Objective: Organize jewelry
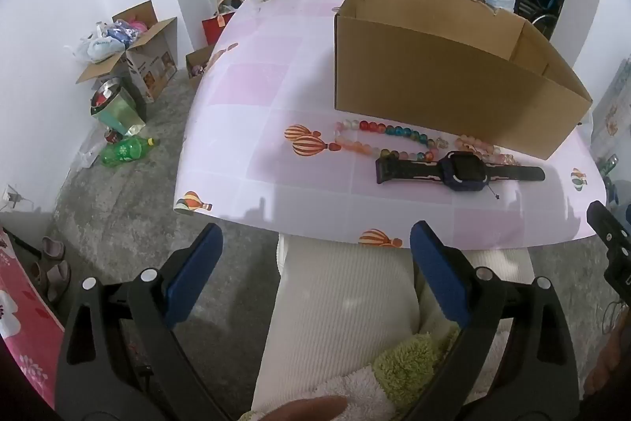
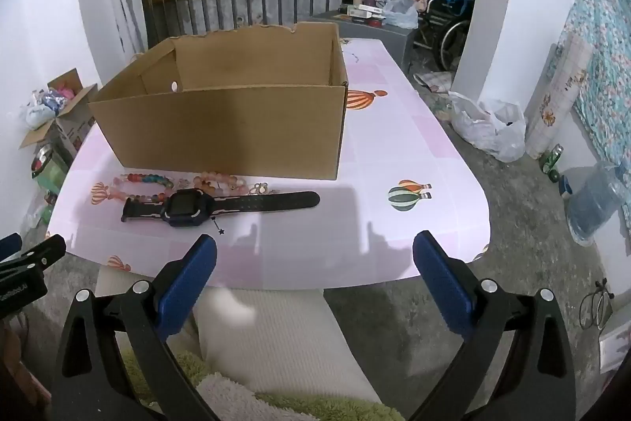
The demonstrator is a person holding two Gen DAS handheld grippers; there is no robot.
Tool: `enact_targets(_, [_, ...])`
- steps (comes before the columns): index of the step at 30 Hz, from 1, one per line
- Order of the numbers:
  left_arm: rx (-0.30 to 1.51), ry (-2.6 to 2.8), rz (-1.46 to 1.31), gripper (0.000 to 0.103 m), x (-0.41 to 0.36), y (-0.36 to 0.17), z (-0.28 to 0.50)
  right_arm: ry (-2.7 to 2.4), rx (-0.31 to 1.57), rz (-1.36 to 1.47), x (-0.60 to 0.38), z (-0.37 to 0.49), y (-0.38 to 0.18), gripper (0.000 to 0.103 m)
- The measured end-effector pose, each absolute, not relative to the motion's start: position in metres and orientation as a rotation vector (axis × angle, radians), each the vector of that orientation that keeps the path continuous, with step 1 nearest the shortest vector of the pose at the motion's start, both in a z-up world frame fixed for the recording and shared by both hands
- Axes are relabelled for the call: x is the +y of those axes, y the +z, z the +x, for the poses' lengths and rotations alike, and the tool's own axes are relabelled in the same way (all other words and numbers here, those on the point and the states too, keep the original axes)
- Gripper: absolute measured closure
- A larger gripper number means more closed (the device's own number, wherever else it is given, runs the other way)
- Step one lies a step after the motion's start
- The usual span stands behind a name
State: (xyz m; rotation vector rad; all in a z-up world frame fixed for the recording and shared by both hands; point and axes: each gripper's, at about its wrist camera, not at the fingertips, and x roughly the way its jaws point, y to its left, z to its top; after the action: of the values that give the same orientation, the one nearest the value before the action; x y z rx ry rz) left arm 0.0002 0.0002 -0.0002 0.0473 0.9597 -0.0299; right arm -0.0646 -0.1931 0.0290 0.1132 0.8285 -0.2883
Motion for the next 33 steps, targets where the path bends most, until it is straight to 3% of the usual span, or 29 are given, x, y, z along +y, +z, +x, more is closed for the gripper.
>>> enact_targets(33, [0.967,-0.029,0.047,0.011,0.0019,-0.0026,0.0001,-0.284,0.821,0.108,-0.1895,-0.0636,0.0316,0.006])
